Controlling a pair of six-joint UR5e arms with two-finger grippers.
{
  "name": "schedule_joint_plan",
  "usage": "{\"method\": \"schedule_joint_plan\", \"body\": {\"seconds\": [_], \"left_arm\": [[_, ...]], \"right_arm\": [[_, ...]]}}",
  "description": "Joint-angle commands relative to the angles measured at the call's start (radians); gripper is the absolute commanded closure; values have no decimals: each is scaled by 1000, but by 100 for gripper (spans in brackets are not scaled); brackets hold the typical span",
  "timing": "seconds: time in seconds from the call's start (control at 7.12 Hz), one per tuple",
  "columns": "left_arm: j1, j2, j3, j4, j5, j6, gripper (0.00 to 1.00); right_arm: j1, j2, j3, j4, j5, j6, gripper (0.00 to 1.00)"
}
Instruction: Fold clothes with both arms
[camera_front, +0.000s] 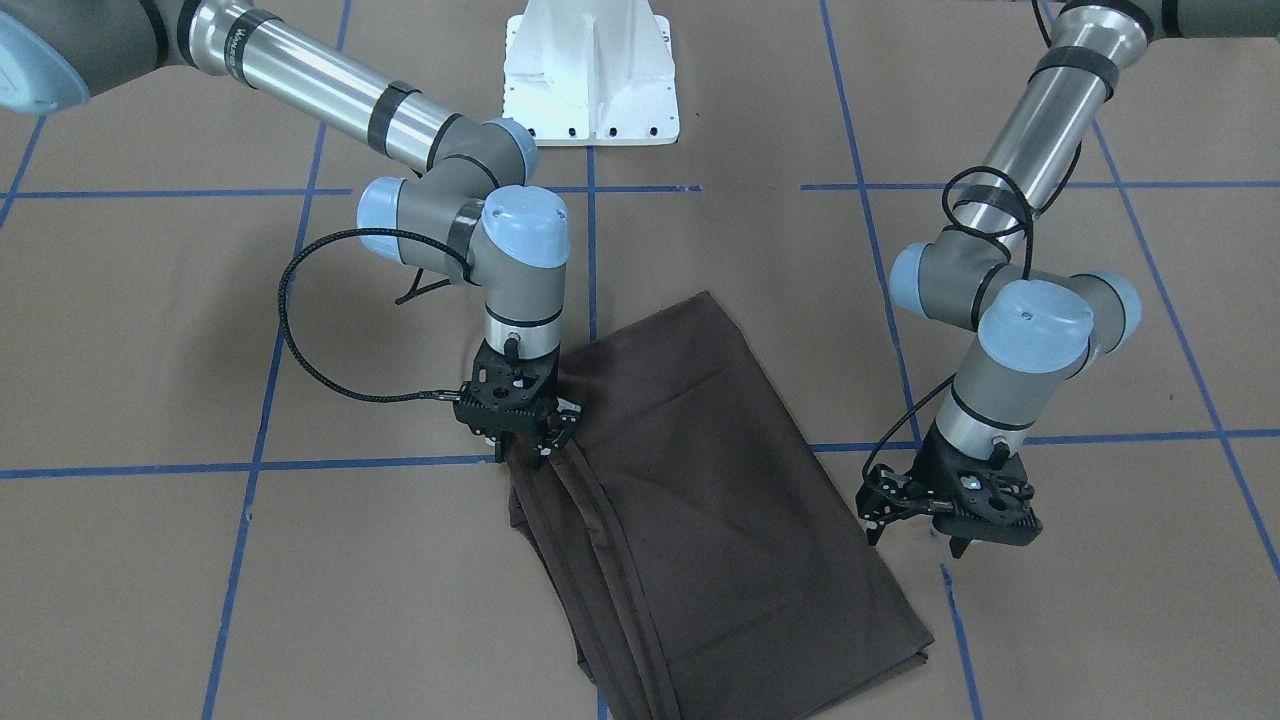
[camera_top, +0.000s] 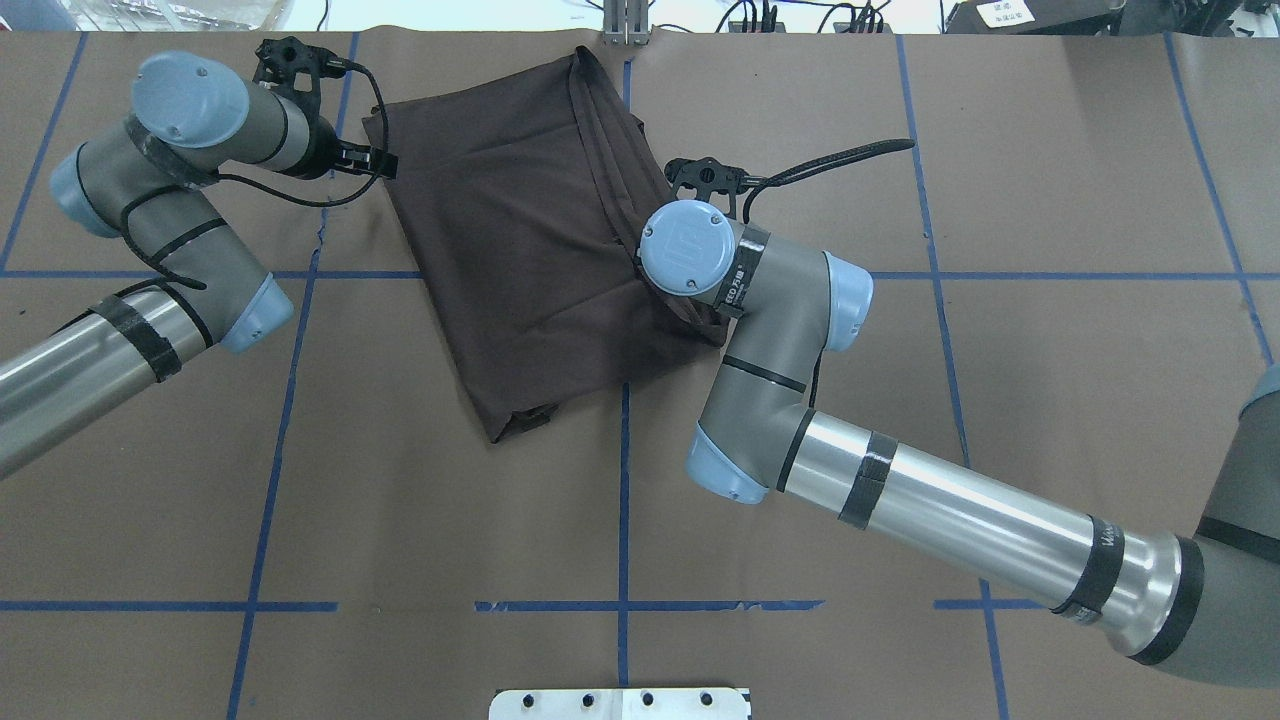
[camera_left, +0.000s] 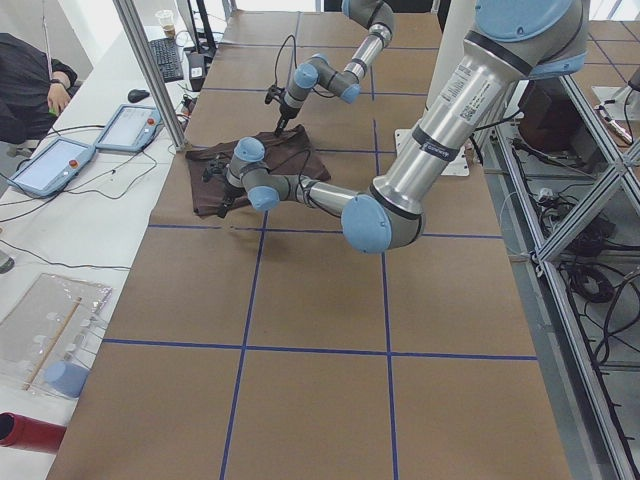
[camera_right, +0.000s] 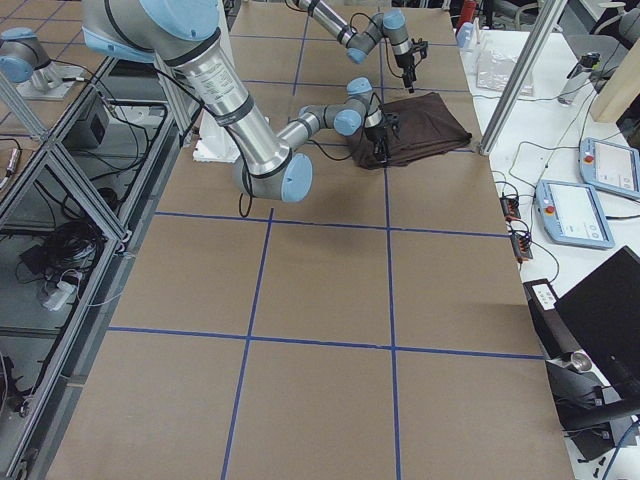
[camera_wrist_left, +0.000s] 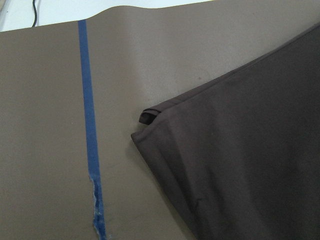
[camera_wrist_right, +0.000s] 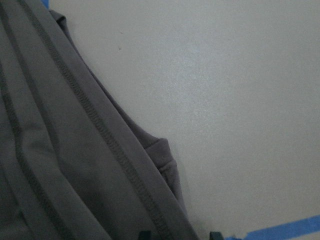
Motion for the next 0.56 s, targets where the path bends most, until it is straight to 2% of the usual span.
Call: {"method": "schedule_joint_plan", "body": {"seconds": [0.0, 0.14, 0.42], "left_arm": [[0, 2, 0, 1, 0, 0, 0], [0, 2, 0, 1, 0, 0, 0], [0, 2, 0, 1, 0, 0, 0]], "right_arm": [[0, 3, -14, 1, -2, -4, 51], [0, 6, -14, 1, -2, -4, 52], [0, 8, -14, 3, -4, 3, 78]]}}
